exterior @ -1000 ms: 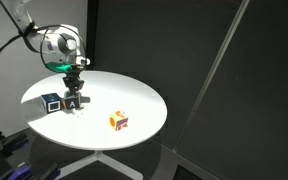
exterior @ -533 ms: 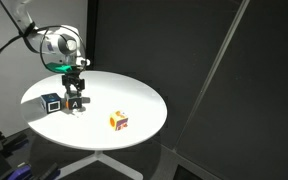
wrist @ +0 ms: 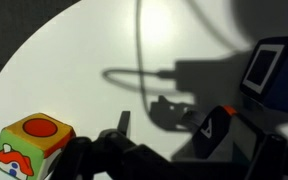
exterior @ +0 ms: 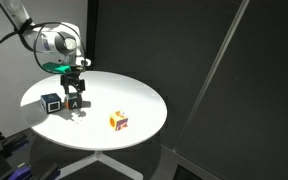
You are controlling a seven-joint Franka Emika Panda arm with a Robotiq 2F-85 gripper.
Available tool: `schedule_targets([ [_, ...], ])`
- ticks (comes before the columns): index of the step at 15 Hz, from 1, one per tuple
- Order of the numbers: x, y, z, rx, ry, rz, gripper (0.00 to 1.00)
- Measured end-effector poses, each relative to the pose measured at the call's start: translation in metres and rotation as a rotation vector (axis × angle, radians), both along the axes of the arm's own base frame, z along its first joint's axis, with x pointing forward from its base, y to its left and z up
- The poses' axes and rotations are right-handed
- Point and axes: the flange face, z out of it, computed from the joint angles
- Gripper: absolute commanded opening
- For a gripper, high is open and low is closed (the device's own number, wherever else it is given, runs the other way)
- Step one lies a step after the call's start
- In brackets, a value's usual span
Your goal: Flip the block with a black and white image facing up and slide it to the left
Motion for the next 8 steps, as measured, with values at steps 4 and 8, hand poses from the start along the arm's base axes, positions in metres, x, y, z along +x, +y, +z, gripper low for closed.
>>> schedule_targets([
  [4,-0.018,-0.022,0.014,0.048,-0.015,0.01,1.0],
  [8,-0.032,-0.037,0.036,0.091,-0.038,-0.009,1.0],
])
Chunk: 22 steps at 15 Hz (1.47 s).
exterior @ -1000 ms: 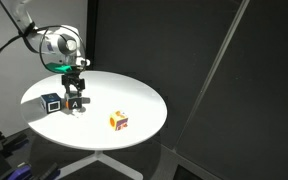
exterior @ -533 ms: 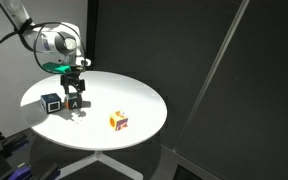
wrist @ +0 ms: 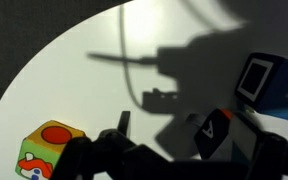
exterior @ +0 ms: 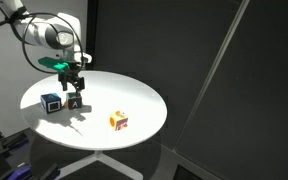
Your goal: Flip the block with a black and white image facing up and slide it to the left
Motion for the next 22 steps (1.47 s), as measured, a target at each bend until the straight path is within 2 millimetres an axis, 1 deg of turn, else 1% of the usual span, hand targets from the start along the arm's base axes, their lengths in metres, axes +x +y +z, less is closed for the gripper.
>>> schedule_targets([
  [7,-0.018,-0.01,0.045,0.02,-0.068,-0.033,1.0],
  [13,-0.036,-0.004,0.075,0.034,-0.066,-0.026,1.0],
  [18,-0.052,-0.001,0.093,0.041,-0.06,0.02,1.0],
  [22,-0.061,0.0,0.099,0.037,-0.053,0.04,1.0],
])
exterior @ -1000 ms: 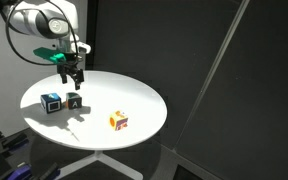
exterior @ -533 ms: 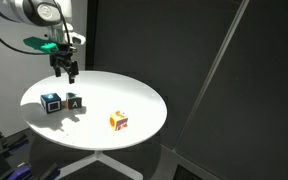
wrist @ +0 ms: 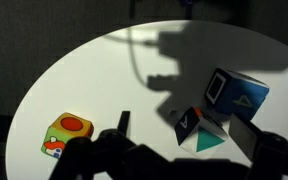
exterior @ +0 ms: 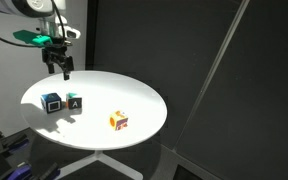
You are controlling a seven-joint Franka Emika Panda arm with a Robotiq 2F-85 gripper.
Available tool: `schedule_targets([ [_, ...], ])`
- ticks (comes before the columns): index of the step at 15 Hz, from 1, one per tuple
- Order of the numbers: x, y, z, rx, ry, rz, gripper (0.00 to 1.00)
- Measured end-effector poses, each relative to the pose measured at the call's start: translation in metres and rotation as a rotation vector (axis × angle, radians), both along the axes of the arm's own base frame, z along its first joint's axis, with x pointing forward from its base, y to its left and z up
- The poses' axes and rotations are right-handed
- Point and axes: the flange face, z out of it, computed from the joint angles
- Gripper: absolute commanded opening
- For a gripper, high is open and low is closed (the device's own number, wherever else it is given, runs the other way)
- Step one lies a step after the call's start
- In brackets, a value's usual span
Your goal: Flip the block with a black and white image facing up and slide it to the left
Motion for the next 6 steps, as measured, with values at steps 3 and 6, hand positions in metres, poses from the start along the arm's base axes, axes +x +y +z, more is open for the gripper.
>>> schedule_targets([
  [3,0.0,0.001,-0.0027,-0.001,0.006,0.002,1.0],
  [6,0.0,0.001,-0.0035,-0.001,0.008,0.002,1.0],
])
